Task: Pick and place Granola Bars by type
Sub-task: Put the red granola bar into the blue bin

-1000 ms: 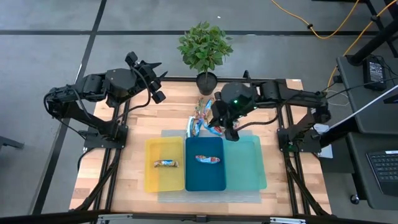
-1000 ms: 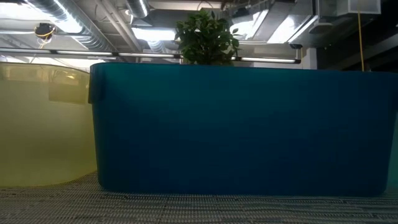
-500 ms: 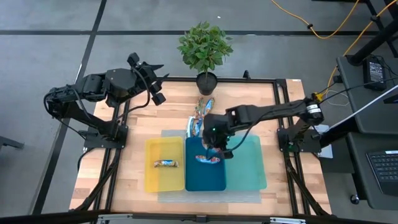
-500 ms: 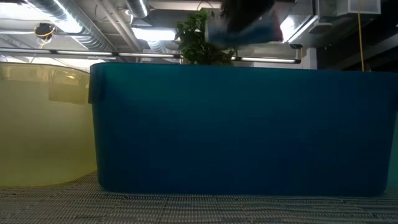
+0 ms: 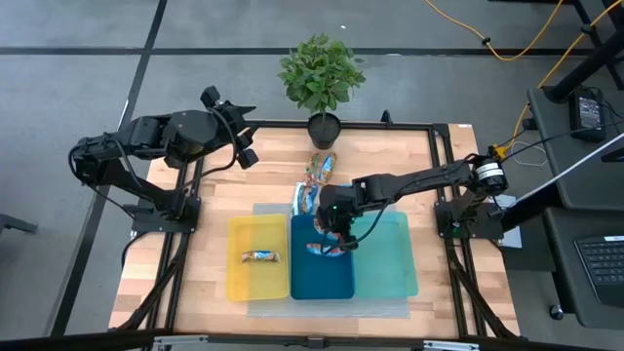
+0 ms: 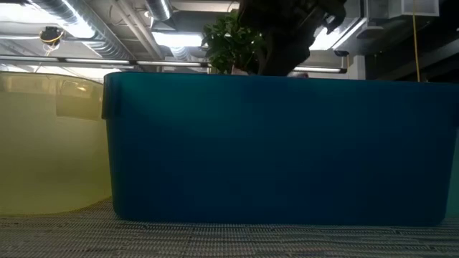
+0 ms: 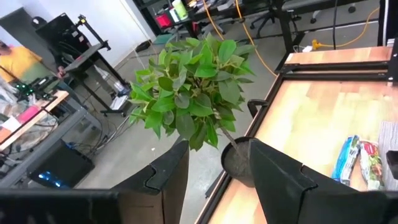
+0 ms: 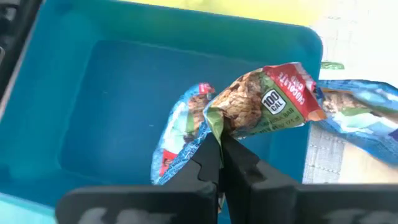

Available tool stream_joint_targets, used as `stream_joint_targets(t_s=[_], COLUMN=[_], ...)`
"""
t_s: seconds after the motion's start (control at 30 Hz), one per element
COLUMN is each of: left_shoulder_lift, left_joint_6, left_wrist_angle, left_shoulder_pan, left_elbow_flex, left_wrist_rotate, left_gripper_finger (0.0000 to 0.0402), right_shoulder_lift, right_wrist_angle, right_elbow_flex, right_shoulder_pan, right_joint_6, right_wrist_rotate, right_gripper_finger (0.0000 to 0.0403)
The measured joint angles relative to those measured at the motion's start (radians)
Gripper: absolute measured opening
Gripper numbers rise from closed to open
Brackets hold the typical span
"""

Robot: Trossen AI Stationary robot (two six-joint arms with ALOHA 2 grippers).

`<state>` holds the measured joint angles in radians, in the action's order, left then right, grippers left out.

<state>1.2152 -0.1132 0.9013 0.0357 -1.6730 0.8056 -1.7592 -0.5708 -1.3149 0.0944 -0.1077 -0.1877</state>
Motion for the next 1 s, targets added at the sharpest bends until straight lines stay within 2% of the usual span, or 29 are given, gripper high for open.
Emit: stream_joint_targets(t_s=[0.2, 0.5, 0.8, 0.9, 1.0], left_shoulder_lift=[0.0, 0.0, 0.0, 0.0, 0.0], left_joint_6=[0.006, 0.008, 0.025, 0.025, 0.024], left_wrist_angle=[-0.001, -0.004, -0.004, -0.004, -0.004], left_shoulder_pan=[0.0, 0.0, 0.0, 0.0, 0.0], left_elbow_flex=[0.0, 0.0, 0.0, 0.0, 0.0], left_wrist_rotate=[0.0, 0.0, 0.0, 0.0, 0.0], left_gripper_finger=[0.0159, 0.0159, 0.0159, 0.0159, 0.0159], right_shoulder_lift=[-0.016, -0.137, -0.18, -0.179, -0.177], right_wrist_angle=[0.049, 0.045, 0.036, 0.02, 0.02], right_elbow_flex=[0.026, 0.027, -0.01, -0.03, -0.056], right_shoulder_pan=[-0.002, -0.006, -0.02, -0.024, -0.025], right_joint_6=[-0.008, -0.028, -0.013, -0.017, -0.021], right_wrist_rotate=[0.022, 0.013, 0.01, 0.01, 0.01], right_gripper_finger=[0.0012, 0.0012, 0.0014, 0.0032, 0.0067])
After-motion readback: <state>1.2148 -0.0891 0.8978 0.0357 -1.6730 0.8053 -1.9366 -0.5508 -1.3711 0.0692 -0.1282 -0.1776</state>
